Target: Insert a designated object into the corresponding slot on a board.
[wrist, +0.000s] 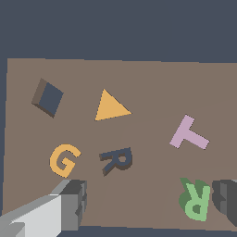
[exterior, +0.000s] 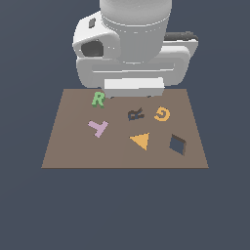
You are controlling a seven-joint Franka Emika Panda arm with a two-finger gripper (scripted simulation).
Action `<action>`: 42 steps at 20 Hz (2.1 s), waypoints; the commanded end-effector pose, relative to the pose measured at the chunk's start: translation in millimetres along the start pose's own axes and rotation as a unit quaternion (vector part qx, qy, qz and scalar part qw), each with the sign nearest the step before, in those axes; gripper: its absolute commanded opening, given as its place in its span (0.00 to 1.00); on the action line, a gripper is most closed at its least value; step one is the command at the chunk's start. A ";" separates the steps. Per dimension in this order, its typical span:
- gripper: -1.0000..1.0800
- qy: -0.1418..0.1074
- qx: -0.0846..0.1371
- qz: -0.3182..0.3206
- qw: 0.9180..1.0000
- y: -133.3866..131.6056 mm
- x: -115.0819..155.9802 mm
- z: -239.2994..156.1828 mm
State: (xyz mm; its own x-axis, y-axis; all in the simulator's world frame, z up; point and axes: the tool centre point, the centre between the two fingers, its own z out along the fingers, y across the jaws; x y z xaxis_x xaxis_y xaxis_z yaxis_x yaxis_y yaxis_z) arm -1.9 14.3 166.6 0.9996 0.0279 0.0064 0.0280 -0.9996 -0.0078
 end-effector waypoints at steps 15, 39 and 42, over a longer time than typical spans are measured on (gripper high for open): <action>0.96 -0.001 -0.002 0.028 1.000 41.0 -33.3 42.8; 0.96 -0.003 -0.004 0.073 0.997 104.9 -89.6 121.1; 0.96 -0.003 -0.004 0.073 0.997 105.3 -89.9 130.5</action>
State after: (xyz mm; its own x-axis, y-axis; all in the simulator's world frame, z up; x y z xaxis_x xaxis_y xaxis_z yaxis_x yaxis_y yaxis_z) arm -87.7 -92.2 39.2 0.9931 -0.1174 -0.0003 -0.1174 -0.9931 0.0006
